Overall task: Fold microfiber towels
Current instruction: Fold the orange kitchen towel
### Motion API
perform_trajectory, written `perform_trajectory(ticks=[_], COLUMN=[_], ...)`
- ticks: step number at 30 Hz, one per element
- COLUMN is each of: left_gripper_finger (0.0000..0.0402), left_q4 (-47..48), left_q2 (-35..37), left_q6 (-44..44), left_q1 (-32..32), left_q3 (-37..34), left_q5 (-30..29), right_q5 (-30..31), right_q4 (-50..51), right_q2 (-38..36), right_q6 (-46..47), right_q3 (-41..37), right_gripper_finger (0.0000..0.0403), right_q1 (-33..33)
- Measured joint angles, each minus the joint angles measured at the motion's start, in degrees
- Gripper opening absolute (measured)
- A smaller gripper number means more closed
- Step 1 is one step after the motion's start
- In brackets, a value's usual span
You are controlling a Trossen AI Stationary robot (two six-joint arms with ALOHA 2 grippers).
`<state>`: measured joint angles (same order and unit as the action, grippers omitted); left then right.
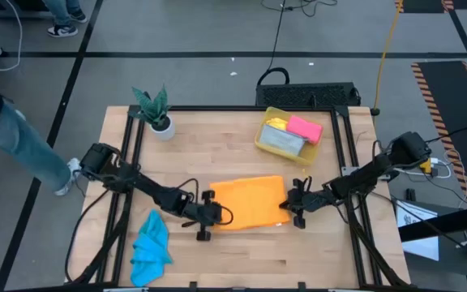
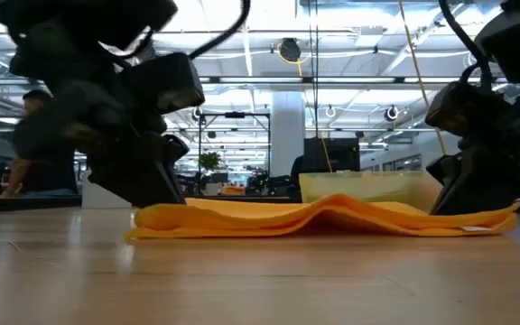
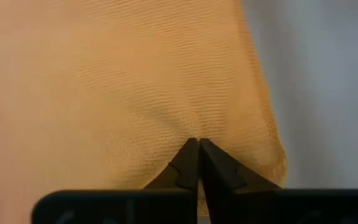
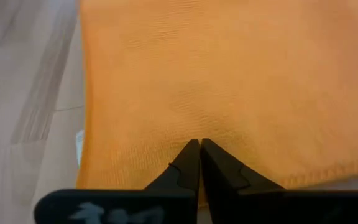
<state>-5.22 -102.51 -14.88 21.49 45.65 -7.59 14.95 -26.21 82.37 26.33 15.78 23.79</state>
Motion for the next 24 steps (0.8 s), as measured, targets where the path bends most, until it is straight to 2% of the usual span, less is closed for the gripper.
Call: perform_trajectory(ticks=[4, 8, 12, 15, 20, 24], left_gripper_finger=[0.0005, 0.0021, 0.0027, 0.0024, 0.0006, 0.0008], left_q4=[-9.0, -12.5, -12.9, -12.3, -10.3, -5.9], left_q2=[-1.6, -1.2, -0.6, -0.6, -0.6, -1.9], left_q6=[-0.9, -0.5, 3.9, 9.8, 13.8, 12.5], left_q1=[4.1, 7.5, 9.0, 8.5, 4.7, -0.8], left_q3=[-0.2, 1.1, 4.7, 7.1, 8.1, 8.2], left_q5=[3.3, 3.0, -0.4, -3.5, -9.1, -8.4], right_q5=[-0.1, -0.2, -0.3, -0.7, -3.6, -3.4], right_q4=[2.2, 8.1, 11.0, 10.2, 4.8, -0.6], right_q2=[-4.0, -11.7, -19.6, -22.4, -19.7, -13.0], right_q6=[-1.3, -2.3, -2.8, -2.9, -1.9, 0.0], right_q3=[-2.5, -3.9, -3.9, -3.9, -3.9, -3.8], right_gripper_finger=[0.0001, 0.0001, 0.0001, 0.0000, 0.0000, 0.0000], right_q1=[-1.1, -1.6, -1.7, -1.5, -0.6, 0.7])
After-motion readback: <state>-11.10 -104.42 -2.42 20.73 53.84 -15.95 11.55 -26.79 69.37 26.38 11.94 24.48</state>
